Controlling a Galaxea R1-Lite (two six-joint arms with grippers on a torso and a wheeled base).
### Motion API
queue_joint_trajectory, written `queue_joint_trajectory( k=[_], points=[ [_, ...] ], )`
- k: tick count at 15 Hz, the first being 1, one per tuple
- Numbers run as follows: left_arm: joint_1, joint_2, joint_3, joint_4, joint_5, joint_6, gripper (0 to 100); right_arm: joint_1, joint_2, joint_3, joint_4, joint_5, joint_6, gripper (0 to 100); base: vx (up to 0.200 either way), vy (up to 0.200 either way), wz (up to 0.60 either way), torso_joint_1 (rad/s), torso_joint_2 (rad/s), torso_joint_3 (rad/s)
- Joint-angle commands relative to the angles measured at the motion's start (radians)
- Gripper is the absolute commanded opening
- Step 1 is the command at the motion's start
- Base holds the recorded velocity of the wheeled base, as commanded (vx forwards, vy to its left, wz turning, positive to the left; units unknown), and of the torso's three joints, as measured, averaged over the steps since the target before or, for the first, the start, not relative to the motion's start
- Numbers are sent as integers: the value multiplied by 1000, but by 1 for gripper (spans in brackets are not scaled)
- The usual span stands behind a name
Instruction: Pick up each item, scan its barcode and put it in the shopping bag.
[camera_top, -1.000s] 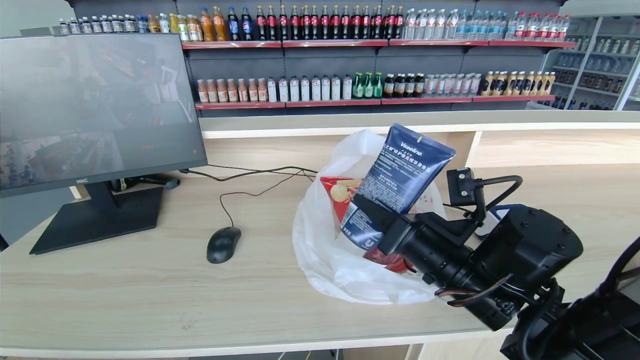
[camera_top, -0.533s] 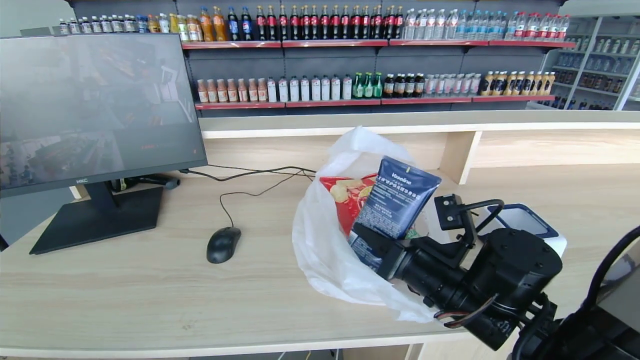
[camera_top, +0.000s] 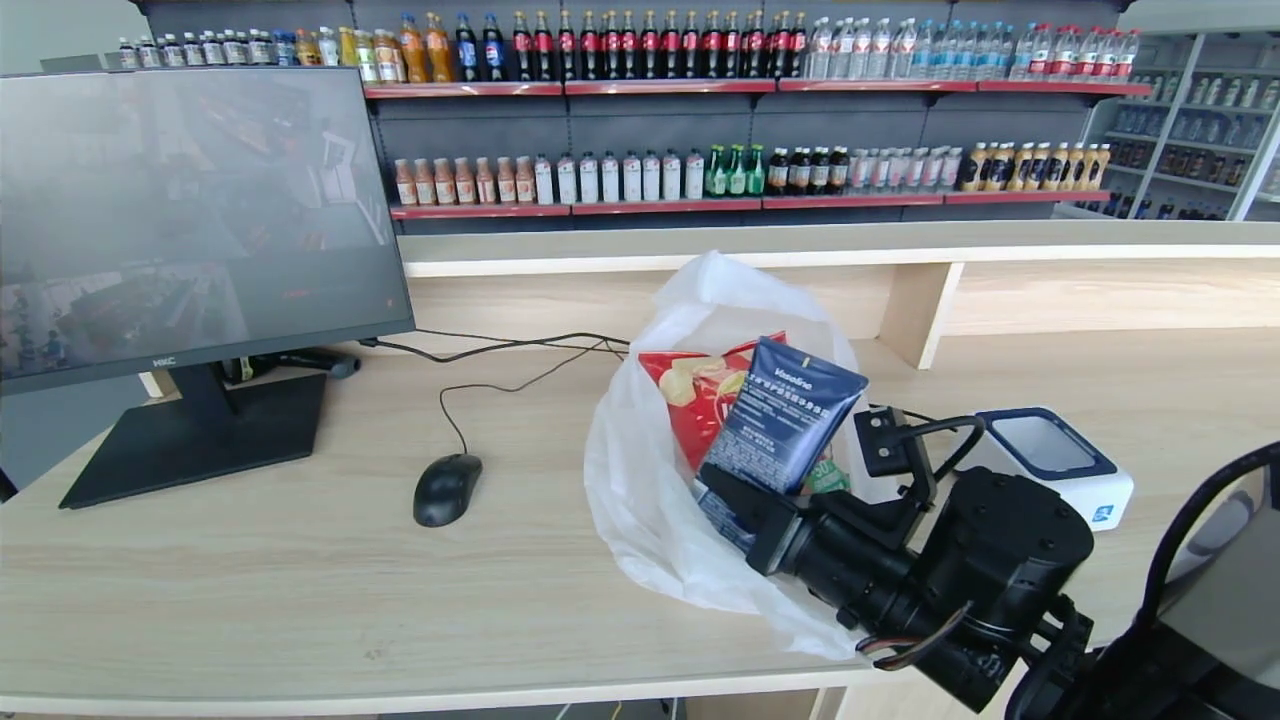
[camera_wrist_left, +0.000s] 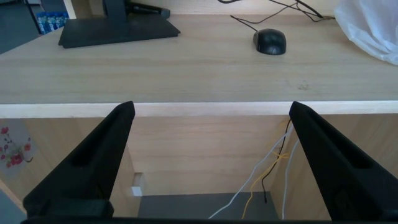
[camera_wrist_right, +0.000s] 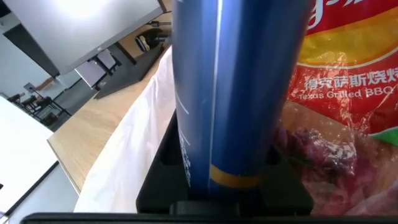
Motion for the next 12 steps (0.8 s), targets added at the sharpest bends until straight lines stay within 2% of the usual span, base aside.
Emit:
queue_joint_trajectory(
  k=[1, 6, 7, 12],
  points=[
    [0, 0, 0, 0, 0, 0, 100, 0, 10, 5, 2, -1, -1, 0, 0, 0, 0, 0, 0, 0],
    [0, 0, 0, 0, 0, 0, 100, 1, 7, 13, 2, -1, 1, 0, 0, 0, 0, 0, 0, 0],
    [0, 0, 0, 0, 0, 0, 100, 1, 7, 9, 2, -1, -1, 100, 0, 0, 0, 0, 0, 0],
    [0, 0, 0, 0, 0, -1, 100, 1, 0, 5, 2, -1, -1, 100, 0, 0, 0, 0, 0, 0]
  ],
)
